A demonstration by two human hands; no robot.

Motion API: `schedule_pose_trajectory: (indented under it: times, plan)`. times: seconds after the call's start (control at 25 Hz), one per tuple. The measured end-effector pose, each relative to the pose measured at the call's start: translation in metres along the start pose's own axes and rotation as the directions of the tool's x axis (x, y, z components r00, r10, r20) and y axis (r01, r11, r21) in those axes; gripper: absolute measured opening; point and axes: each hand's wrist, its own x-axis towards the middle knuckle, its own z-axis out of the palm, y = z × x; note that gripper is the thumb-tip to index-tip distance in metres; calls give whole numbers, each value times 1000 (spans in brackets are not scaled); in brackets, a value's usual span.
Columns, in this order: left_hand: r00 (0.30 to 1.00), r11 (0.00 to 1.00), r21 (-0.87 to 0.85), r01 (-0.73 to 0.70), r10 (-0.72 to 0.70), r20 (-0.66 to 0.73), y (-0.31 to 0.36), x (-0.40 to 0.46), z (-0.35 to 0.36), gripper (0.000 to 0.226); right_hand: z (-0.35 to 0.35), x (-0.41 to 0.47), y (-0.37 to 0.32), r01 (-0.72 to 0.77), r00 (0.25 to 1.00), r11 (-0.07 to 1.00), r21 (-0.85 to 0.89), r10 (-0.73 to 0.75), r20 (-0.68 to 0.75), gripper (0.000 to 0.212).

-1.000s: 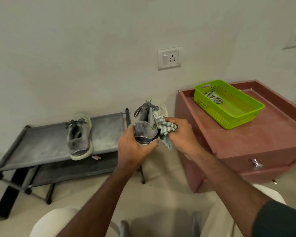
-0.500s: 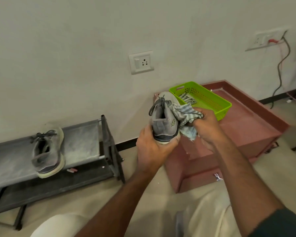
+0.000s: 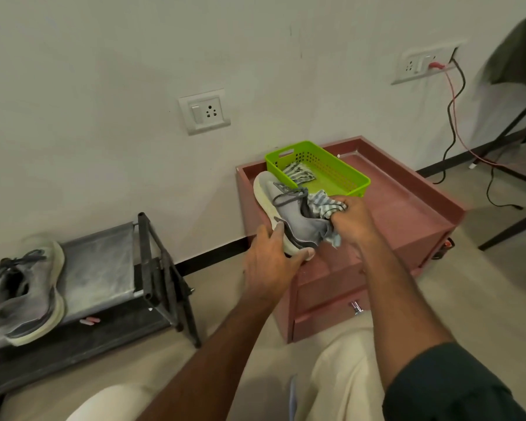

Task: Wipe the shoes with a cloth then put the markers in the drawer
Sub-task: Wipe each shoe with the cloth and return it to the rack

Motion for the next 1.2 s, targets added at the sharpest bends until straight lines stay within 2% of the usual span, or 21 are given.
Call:
schedule_pose_trajectory:
  times: [0.12, 0.24, 0.36, 0.48, 0.56, 0.68, 0.76, 0.84, 0.96, 1.04, 1.12, 1.2]
  plan:
    - [1000, 988, 157, -15, 15, 2, 4, 9, 14, 83, 2, 4, 9, -118, 991, 989, 88, 123, -58, 35]
    - [999, 957, 289, 6, 5, -36, 6, 26, 19, 69, 19, 12, 8, -68, 988, 978, 196, 94, -125, 34]
    - [999, 949, 312, 39, -46, 12, 3, 45, 18, 62, 30, 11, 0, 22, 994, 996, 86, -13, -109, 29]
    - [995, 949, 311, 44, -68, 67, -4, 51, 14, 52, 34, 11, 0, 87, 993, 989, -123, -95, -66, 23]
    - [998, 965, 263, 17, -33, 58, -7, 50, 5, 45, 34, 8, -4, 157, 966, 962, -224, -197, -166, 23]
    - [999, 992, 119, -30, 28, 26, -18, 45, -27, 43, 42, -9, -24, 308, 885, 917, -252, -374, -278, 30]
    - [1000, 1000, 28, 11, -12, 28, -36, 36, -56, 36, 64, -27, -37, 472, 830, 847, -243, -520, -203, 35]
    - [997, 997, -31, 75, -76, -5, -61, 26, -84, 30, 97, -48, -47, 608, 780, 760, -230, -626, -4, 39]
    - [979, 979, 11, 201, -201, -25, -118, -2, -136, 23, 156, -74, -58, 636, 764, 736, -232, -559, 321, 39]
    - [960, 958, 80, 277, -272, -62, -161, -27, -170, 24, 189, -86, -58, 633, 756, 723, -277, -501, 421, 39]
    - [924, 906, 192, 376, -350, -157, -199, -53, -202, 38, 214, -99, -56, 625, 749, 720, -302, -442, 494, 37]
    - [847, 787, 320, 527, -455, -276, -229, -72, -227, 59, 233, -112, -55, 616, 734, 726, -308, -387, 558, 31]
